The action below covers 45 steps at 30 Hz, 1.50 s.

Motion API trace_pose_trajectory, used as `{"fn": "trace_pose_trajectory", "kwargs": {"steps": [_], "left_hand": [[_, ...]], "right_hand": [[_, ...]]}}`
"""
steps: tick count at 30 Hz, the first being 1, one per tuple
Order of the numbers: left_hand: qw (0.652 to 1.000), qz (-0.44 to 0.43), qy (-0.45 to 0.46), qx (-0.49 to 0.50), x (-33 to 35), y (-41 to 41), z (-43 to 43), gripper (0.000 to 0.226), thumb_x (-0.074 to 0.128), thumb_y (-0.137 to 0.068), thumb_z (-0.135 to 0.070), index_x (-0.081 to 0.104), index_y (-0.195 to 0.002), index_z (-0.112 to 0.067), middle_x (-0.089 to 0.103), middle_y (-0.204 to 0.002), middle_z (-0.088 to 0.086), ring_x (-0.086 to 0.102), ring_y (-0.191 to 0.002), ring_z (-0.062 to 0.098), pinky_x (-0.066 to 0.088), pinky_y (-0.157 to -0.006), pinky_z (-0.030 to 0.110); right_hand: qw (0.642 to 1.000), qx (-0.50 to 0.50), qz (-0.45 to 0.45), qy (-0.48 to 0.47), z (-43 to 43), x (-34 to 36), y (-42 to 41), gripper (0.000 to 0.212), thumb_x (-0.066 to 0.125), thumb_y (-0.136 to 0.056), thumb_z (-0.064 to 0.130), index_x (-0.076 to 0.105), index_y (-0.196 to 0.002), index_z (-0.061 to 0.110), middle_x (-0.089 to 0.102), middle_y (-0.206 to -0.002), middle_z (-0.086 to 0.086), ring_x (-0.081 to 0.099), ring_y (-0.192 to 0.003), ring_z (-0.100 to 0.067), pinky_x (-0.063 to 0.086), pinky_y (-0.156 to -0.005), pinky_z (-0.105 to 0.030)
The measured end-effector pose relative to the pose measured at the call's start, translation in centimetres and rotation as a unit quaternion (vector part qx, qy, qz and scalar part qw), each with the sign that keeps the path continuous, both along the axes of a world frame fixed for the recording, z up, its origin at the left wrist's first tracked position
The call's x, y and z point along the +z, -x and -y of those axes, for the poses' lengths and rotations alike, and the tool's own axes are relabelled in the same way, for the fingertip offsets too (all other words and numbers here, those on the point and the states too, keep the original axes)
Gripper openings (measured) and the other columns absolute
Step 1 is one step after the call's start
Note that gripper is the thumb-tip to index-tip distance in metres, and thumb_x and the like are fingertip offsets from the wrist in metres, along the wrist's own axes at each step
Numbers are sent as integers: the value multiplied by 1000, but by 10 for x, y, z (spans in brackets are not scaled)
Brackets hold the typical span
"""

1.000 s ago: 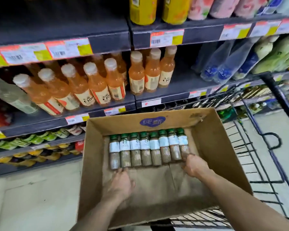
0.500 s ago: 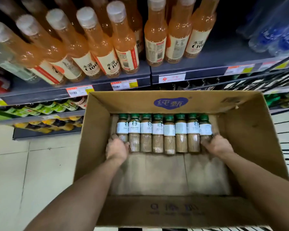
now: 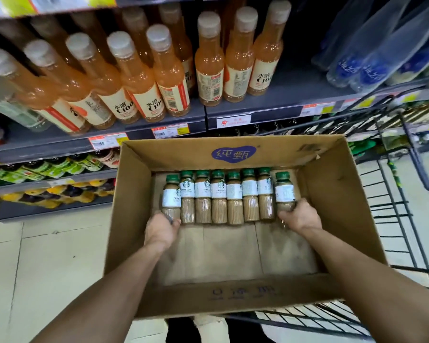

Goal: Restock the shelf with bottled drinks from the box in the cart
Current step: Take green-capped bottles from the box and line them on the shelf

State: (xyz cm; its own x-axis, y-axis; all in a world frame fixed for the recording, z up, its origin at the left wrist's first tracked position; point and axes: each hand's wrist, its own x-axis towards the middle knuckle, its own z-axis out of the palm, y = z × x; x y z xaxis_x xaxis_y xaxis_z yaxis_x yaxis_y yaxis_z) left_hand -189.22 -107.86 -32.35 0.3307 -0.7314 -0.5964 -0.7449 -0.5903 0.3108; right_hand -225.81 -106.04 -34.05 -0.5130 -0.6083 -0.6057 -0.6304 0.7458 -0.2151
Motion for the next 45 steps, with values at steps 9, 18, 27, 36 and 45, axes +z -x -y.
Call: {"fn": "trace_pose_trajectory", "kwargs": {"steps": [9,18,27,36,45], "left_hand": [[989,-85,119,-27,99,-6,-16,52,74,-84,-31,49,-123,-7,64,-121,16,60,-113,35,49,-93,37],[956,-141,256,-27,202,-48,-13,61,78,-80,-36,47,-129,-18,63,-125,3,60,-114,24,50,-94,37],[905,-163,391,-47,286,-101,-2,63,77,-78,-43,45,-130,-25,61,-126,-3,59,-114,20,50,-95,40],[878,-184,440,-40,341,-119,49,52,71,-77,-46,42,-120,-38,62,-115,-10,61,-107,17,51,-86,36],[853,-153,496,-45,394,-117,116,53,72,-77,-37,37,-117,-35,58,-110,-10,57,-98,12,46,-78,33]], "right_hand": [[986,39,28,161,-13,106,-96,48,71,-71,49,58,-107,20,72,-100,-8,67,-93,-32,54,-76,-37],[944,43,62,321,-15,204,-206,52,72,-68,53,41,-104,34,63,-90,11,66,-89,-22,50,-71,-35],[878,93,125,453,5,298,-269,55,69,-63,60,40,-107,44,56,-90,28,54,-81,9,42,-64,-19],[841,134,193,487,65,362,-273,53,74,-73,44,49,-119,39,65,-113,18,62,-101,3,54,-85,-28],[813,163,199,522,149,422,-255,51,77,-76,29,51,-119,33,65,-109,18,62,-97,4,51,-78,-22]]}}
